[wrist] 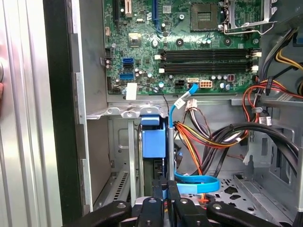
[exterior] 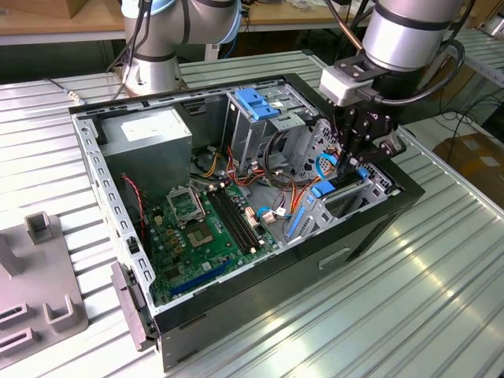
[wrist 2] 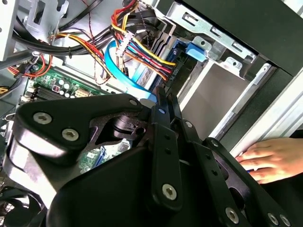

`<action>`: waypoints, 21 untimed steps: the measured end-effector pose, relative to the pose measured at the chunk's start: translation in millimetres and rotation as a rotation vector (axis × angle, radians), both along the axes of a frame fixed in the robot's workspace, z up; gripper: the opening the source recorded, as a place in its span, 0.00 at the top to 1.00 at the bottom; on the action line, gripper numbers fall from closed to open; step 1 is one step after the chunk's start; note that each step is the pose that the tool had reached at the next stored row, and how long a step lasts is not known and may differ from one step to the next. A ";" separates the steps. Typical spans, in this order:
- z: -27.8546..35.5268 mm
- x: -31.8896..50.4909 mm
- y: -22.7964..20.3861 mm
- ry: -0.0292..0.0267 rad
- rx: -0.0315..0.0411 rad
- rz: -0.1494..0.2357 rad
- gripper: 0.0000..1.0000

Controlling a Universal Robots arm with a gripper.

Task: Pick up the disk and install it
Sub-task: 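Insert the second disk wire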

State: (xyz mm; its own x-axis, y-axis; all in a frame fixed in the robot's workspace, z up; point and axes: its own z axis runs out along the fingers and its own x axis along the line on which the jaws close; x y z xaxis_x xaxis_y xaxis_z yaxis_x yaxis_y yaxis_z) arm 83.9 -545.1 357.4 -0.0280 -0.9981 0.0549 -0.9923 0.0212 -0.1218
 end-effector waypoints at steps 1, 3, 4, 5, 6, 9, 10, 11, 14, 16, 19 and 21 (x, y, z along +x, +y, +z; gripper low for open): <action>-0.1 0.0 -0.8 -0.0012 0.0003 0.000 0.84; -0.6 -0.1 -1.9 -0.0054 0.0026 0.000 0.84; -1.0 -0.2 -2.2 -0.0082 0.0052 0.000 0.84; -1.3 -0.4 -2.6 -0.0110 0.0087 0.000 0.84; -1.8 -0.7 -3.6 -0.0160 0.0150 0.000 0.84; -3.0 -1.7 -5.7 -0.0228 0.0222 0.000 0.84; -3.2 -2.1 -6.3 -0.0259 0.0263 0.000 0.84; -3.5 -2.2 -6.7 -0.0282 0.0302 0.000 0.84; -4.3 -3.1 -8.2 -0.0355 0.0435 0.000 0.84; -4.8 -3.6 -8.8 -0.0362 0.0477 0.000 0.84; -5.7 -3.7 -9.2 -0.0362 0.0511 0.000 0.84; -6.3 -3.8 -9.5 -0.0362 0.0519 0.000 0.84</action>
